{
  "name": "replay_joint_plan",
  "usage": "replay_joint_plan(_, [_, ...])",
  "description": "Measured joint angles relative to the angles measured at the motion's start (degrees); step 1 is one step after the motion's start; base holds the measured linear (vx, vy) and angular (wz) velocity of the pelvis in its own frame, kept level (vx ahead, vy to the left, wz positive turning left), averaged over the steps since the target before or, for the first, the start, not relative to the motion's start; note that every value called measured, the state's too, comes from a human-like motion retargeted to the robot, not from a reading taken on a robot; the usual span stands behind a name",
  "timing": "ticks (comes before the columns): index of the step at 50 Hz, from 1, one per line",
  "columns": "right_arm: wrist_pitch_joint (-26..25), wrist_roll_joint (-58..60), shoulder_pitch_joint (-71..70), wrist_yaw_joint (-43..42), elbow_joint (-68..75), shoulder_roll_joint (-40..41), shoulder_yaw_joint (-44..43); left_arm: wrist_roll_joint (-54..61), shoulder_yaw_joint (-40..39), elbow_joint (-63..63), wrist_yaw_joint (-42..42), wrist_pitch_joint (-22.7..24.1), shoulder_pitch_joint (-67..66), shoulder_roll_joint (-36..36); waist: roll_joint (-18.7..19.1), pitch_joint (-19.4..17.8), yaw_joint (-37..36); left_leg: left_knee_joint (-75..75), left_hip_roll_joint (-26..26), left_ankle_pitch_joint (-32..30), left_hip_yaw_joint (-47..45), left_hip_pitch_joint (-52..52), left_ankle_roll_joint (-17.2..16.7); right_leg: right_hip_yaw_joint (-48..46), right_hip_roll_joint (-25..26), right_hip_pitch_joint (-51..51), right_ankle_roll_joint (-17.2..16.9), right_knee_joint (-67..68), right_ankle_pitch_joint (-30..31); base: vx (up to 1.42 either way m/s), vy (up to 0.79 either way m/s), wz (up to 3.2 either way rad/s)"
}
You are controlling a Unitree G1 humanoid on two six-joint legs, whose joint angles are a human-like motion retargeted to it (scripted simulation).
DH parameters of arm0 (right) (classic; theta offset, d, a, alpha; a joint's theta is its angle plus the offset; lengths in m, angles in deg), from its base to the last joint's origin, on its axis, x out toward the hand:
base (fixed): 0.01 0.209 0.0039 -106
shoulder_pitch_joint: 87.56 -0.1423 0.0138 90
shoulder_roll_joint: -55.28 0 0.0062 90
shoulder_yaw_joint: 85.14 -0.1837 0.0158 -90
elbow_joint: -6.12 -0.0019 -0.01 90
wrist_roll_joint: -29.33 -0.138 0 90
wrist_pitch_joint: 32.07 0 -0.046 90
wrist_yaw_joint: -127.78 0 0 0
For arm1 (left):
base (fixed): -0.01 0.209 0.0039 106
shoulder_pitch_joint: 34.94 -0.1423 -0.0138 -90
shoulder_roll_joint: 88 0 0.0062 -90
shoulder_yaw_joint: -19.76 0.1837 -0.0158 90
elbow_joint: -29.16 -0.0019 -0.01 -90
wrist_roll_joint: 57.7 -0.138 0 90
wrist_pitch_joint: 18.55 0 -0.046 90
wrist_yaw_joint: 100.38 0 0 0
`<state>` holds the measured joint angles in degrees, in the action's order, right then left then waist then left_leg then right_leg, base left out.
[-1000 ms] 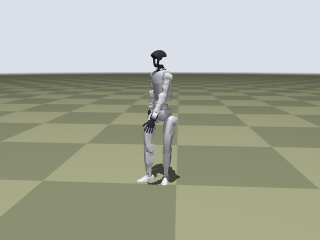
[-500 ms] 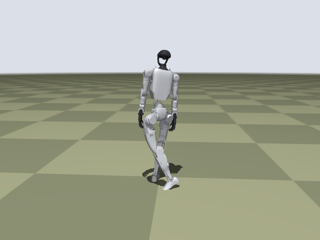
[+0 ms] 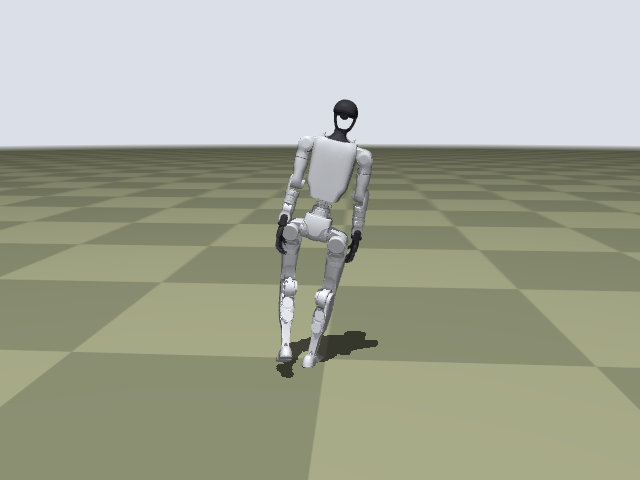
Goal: Upper body actions
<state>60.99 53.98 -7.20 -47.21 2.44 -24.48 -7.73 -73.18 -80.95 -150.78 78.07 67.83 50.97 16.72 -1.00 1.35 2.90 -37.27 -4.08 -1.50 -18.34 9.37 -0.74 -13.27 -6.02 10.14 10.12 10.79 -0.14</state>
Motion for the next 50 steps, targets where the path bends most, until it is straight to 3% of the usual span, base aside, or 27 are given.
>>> replay_joint_plan(5, [-1.47, -0.31, 0.7, 0.33, 3.79, -1.15, -0.19, 1.29, 1.72, 2.66, -1.14, 1.02, 2.08, 0.91, 5.05, -0.79, -2.56, 24.51, 2.24, 5.16, -1.06, -1.71, -5.41, 3.69, 7.4, 0.1, 0.74, 0.27, 0.95, 0.07, 0.09, -1.41])
replay_joint_plan(7, [-2.33, 0.28, 0.87, 0.22, 5.67, -2.4, -0.31, 1.57, 2.39, 3.43, -1.87, 1.27, 3.01, 1.18, 7.28, -0.97, -2.05, 32.75, 2.37, -0.18, -2.5, -2.61, -2.8, 4.94, 9.77, -0.74, 0.77, 0.06, 1.02, 0.2, 0.12, -0.92])
replay_joint_plan(8, [-2.63, 0.72, 1.18, 0.18, 6.48, -3.06, -0.41, 1.34, 2.61, 3.73, -2.17, 1.41, 3.3, 1.27, 8.31, -0.44, -0.6, 34.09, 0.12, 0.01, 3.9, -2.9, -2.96, 4.75, 10.32, -0.71, 0.61, -0.01, 1.02, 0.22, 0.12, -0.31])
replay_joint_plan(10, [-3.37, 1.4, 1.99, 0.17, 6.96, -3.82, -0.96, 0.46, 2.72, 4.49, -2.92, 1.32, 4.27, 1.25, 9.79, 1.08, 1.82, 32.72, 5.75, 0.71, -7.68, -2.99, -6.69, 5.12, 10.85, 0.8, 0.07, 0.16, 0.94, 0.11, 0.07, -0.18])
replay_joint_plan(12, [-3.04, 0.2, 2.94, 0.14, 6.13, -3.44, -2.9, -0.62, 3.45, 5.6, -3.13, 1.16, 6.3, 0.62, 9.6, 0.1, 2.36, 33.67, 2.98, -0.7, -1.72, -1.56, -5.34, 5.64, 10.64, 0.43, -0.46, -1.04, 1.68, -0.07, -0.03, -0.08])
replay_joint_plan(15, [-1.67, -4.88, 4.53, 1.71, 5.59, -3.39, -4.56, -2.03, 5.07, 7.92, -3.39, 1.55, 8.68, -0.9, 8.47, -2.57, 3.71, 33.47, 2.53, -0.15, -5.09, -3.89, -4.89, 4.51, 9.45, -1.2, -1.1, -1.6, 1.89, 0.06, -0.03, 0.08])
replay_joint_plan(20, [-2.95, -6.2, 7.05, 1.9, 7.39, -4.55, -8.2, -2.57, 6.76, 9.68, -2.73, 2.35, 6.75, -0.66, 8.55, 0.44, -1.12, 34.23, 1.66, 0.9, -5.1, -3.57, -3.21, 6.81, 9.94, -0.39, -1.05, -0.89, 1.1, 0.33, 0.01, -0.4])
replay_joint_plan(29, [-2.54, -7.79, 7.42, 0.52, 7.67, -3.34, -6.77, -3.26, 2.02, 6.04, -3.85, 1.84, 4.28, -0.2, 9.52, 0.45, 0.51, 33.18, 2.49, 0.0, 3.19, -1.21, -3.62, 7.16, 11.52, 1.3, 2.8, 8.28, -5.16, 0.18, -0.11, 0.77])
replay_joint_plan(33, [-2.57, -6.92, 7.55, 0.2, 7.77, -2.54, -6.56, -3.15, 0.94, 3.18, -2.85, 1.09, 3.38, -1.14, 9.37, 0.15, -0.05, 32.91, 2.39, -2.44, 9.45, 0.22, -3.98, 22.23, 16.29, 2.96, 3.62, 12.2, -1.85, 0.02, -0.28, 1.7])
replay_joint_plan(35, [-2.29, -6.23, 7.66, 0.24, 7.45, -2.26, -6.37, -2.53, 0.65, 1.8, -1.85, 0.57, 3.01, -1.7, 9.84, -0.24, 0.77, 32.8, 1.88, -4.22, 14.99, 1.29, -4.65, 32.72, 19.05, 2.29, 0.51, 11.44, -0.07, -0.05, -0.35, 2.39])
replay_joint_plan(38, [-1.89, -4.47, 7.01, 0.18, 6.71, -2.05, -5.55, -1.45, -0.59, 0.36, -1.12, 0.07, 3.6, -2.91, 10.36, -1.4, 2.96, 32.72, 0.24, -5.53, 24.04, 2.7, -6.67, 39.08, 19.56, 0.39, -4.46, 8.12, 0.01, -0.08, -0.43, 2.66])
replay_joint_plan(40, [-1.59, -3.61, 6.56, -0.11, 6.48, -2.04, -4.7, -1.32, -1.58, 0.41, -1.37, -0.04, 4.17, -3.86, 10.35, -2.59, 3.23, 32.36, -0.61, -5.57, 28.81, 3.5, -8.01, 34.96, 18.59, -0.53, -4.08, 6.57, -1.7, -0.12, -0.4, 2.29])
replay_joint_plan(43, [-2.15, -3.08, 6.08, -0.28, 6.77, -2.32, -3.14, -1.58, -2.95, 1.98, -2.13, 0.24, 5.2, -5.31, 7.74, -4.24, -1.63, 32.72, -2.09, -5.37, 29.59, 4.23, -8.27, 26.63, 15.69, -1.79, -2.17, 4.1, -0.9, -0.11, -0.42, 1.51])
replay_joint_plan(45, [-2.59, -2.32, 5.88, -0.35, 7.04, -2.67, -2.95, -1.09, -3.12, 3.3, -2.16, 0.4, 6.1, -5.93, 6.87, -4.98, -4.57, 33.48, -2.65, -5.42, 31.0, 4.98, -8.07, 23.41, 14.48, -1.85, -2.71, 3.75, -0.86, -0.05, -0.42, 2.07])
replay_joint_plan(50, [-2.57, 0.93, 7.02, -1.31, 6.0, -3.79, -3.3, 2.38, -2.92, 4.78, -1.37, 1.28, 8.97, -5.84, 4.9, -5.36, -8.22, 36.86, -3.08, -3.45, 29.04, 7.76, -5.0, 9.83, 9.28, -2.97, -3.8, 0.92, -1.71, 0.1, -0.38, 2.85])
